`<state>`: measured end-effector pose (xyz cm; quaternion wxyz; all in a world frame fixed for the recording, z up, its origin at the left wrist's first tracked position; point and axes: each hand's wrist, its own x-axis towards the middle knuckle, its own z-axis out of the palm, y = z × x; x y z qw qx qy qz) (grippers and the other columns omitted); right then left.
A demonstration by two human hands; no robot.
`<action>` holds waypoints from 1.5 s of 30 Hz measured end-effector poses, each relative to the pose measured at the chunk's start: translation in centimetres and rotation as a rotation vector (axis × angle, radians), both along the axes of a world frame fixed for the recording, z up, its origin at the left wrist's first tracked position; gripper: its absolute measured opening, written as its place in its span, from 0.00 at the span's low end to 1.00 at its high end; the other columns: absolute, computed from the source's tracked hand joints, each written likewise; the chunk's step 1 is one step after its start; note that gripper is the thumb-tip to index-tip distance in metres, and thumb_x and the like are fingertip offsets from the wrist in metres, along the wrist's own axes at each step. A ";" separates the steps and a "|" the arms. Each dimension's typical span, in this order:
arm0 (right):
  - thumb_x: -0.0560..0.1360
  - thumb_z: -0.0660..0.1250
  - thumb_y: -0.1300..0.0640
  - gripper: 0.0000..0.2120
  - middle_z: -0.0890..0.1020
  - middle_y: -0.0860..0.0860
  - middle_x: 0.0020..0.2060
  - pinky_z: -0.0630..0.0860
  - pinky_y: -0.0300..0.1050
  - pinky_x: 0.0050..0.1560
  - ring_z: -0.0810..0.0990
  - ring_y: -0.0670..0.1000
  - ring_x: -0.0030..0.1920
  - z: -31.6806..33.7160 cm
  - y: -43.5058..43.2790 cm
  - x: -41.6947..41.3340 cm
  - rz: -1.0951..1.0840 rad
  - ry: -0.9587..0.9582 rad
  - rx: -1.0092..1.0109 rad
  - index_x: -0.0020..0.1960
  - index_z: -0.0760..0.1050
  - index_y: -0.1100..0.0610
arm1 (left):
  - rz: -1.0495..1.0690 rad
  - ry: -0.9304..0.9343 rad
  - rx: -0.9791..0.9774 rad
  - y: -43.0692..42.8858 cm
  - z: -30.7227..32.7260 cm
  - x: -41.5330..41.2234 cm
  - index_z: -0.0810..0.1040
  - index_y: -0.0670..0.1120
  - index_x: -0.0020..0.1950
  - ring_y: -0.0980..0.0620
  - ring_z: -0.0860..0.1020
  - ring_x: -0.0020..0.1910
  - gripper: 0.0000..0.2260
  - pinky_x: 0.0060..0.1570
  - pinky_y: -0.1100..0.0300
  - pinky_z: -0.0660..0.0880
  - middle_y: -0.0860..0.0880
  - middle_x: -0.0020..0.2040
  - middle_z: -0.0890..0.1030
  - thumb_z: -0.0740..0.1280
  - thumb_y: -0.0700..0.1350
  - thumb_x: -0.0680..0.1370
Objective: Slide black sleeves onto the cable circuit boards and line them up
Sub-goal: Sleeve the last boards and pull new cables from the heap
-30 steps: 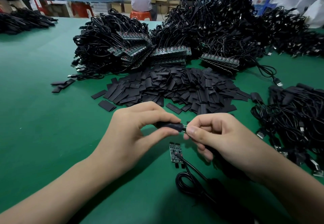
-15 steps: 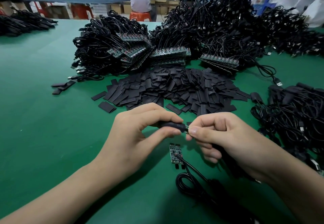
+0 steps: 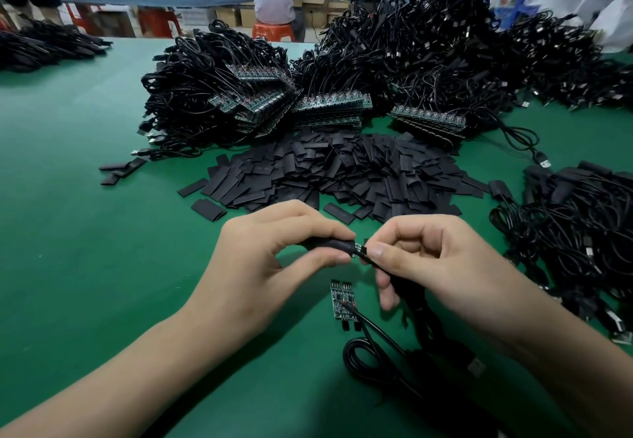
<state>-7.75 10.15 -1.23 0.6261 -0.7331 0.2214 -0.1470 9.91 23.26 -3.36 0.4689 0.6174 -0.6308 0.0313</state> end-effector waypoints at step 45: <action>0.78 0.72 0.59 0.03 0.84 0.47 0.41 0.78 0.44 0.42 0.82 0.44 0.41 -1.0 1.1 0.0 -0.194 -0.300 -1.098 0.50 0.85 0.57 | 0.038 0.159 -0.069 -0.1 0.3 -0.9 0.83 0.46 0.62 0.51 0.82 0.59 0.21 0.60 0.53 0.79 0.52 0.56 0.84 0.77 0.52 0.71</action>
